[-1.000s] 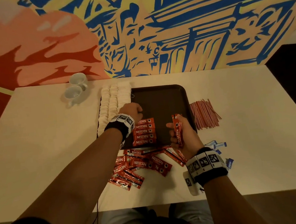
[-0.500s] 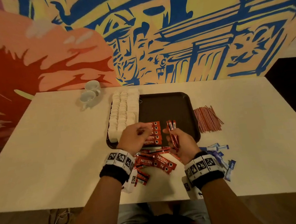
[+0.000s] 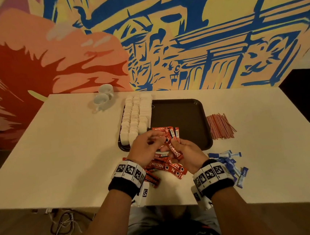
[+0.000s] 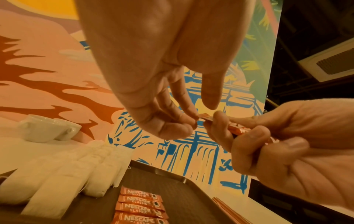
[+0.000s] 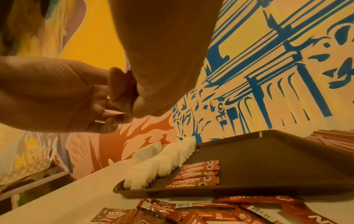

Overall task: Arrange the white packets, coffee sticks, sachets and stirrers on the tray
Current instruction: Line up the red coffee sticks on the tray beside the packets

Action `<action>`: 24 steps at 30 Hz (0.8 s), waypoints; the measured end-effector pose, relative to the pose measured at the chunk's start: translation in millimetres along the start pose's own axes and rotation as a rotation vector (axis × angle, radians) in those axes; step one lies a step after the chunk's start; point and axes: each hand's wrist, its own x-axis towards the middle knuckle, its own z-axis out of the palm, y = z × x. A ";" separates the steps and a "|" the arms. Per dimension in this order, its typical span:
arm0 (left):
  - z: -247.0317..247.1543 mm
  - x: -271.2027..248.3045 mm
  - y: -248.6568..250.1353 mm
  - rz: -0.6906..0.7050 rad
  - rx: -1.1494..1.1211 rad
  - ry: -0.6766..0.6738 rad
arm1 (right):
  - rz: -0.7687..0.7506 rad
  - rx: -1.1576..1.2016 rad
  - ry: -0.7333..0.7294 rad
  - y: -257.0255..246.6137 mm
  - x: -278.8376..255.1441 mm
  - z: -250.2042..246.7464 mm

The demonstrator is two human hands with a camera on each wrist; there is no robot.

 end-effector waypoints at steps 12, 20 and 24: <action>-2.8 -0.4 4.6 -0.056 -0.193 0.047 | 0.028 0.028 0.016 3.4 1.0 -4.9; -8.7 -1.6 3.3 -0.020 -0.161 0.040 | 0.004 0.193 0.045 0.1 -1.1 -6.6; -4.2 -5.6 3.3 0.019 -0.101 -0.003 | 0.002 0.164 0.045 -3.8 -0.8 0.0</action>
